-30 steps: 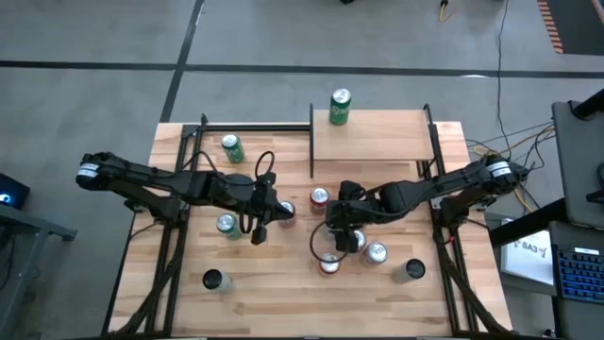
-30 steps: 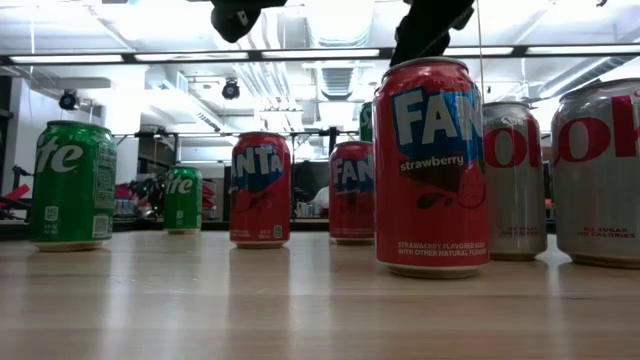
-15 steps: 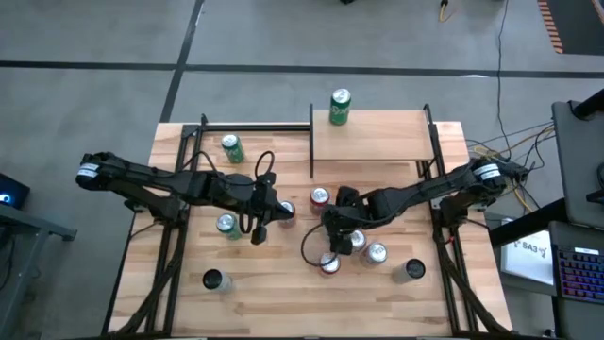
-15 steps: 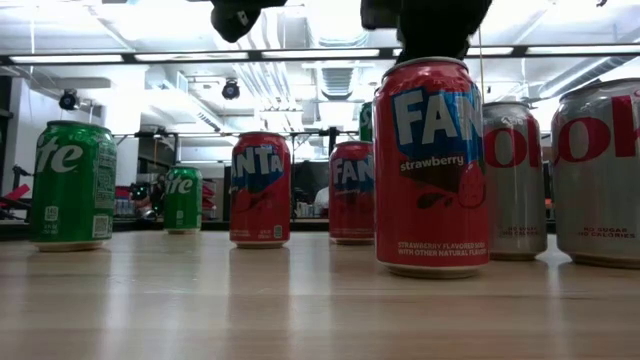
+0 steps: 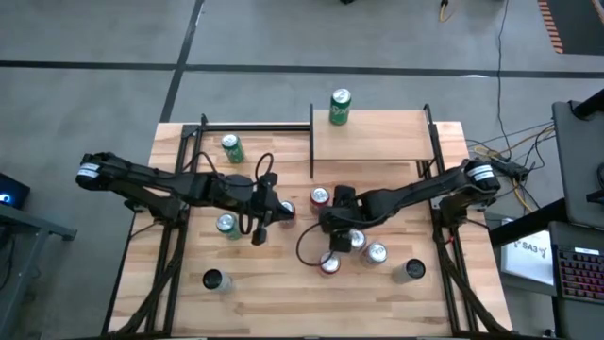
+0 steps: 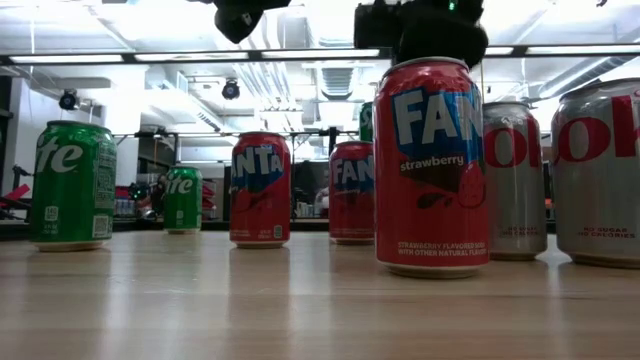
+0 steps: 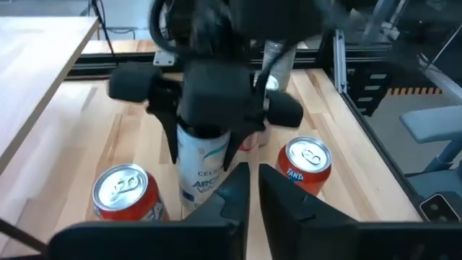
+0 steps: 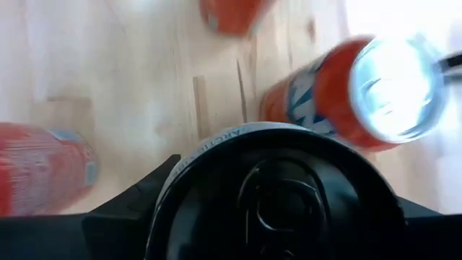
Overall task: Place canned beverage on shelf
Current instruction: Put the center white soda can on the shelf
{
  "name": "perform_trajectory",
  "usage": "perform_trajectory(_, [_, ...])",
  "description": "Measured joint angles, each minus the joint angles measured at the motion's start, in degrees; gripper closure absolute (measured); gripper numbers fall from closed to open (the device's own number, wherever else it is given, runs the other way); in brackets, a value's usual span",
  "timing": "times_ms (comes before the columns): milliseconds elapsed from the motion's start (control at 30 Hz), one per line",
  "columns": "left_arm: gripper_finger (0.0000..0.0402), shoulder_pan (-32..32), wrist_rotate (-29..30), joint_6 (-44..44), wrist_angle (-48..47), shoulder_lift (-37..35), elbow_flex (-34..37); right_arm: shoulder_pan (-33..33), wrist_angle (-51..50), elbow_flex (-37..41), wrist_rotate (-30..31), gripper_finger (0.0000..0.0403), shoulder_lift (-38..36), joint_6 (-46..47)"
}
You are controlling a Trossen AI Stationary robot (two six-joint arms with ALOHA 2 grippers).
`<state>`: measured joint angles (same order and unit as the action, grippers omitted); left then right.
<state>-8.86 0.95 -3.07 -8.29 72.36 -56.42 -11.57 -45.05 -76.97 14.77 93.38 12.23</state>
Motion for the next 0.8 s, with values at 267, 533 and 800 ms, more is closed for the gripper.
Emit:
perform_trajectory(267, [0.027,0.0,-0.13,2.04,9.44,0.0,5.74,-0.57,2.45,-0.32,1.4,0.0166,-7.61,-8.3])
perform_trajectory(533, [0.014,0.07,1.12,3.36,28.45,4.53,12.58,-0.66,10.71,-0.32,2.03,0.0166,-10.56,-19.4])
perform_trajectory(800, [0.0073,0.15,8.16,3.4,30.71,12.52,10.35,-0.52,11.25,-0.32,1.85,0.0166,-9.9,-22.15])
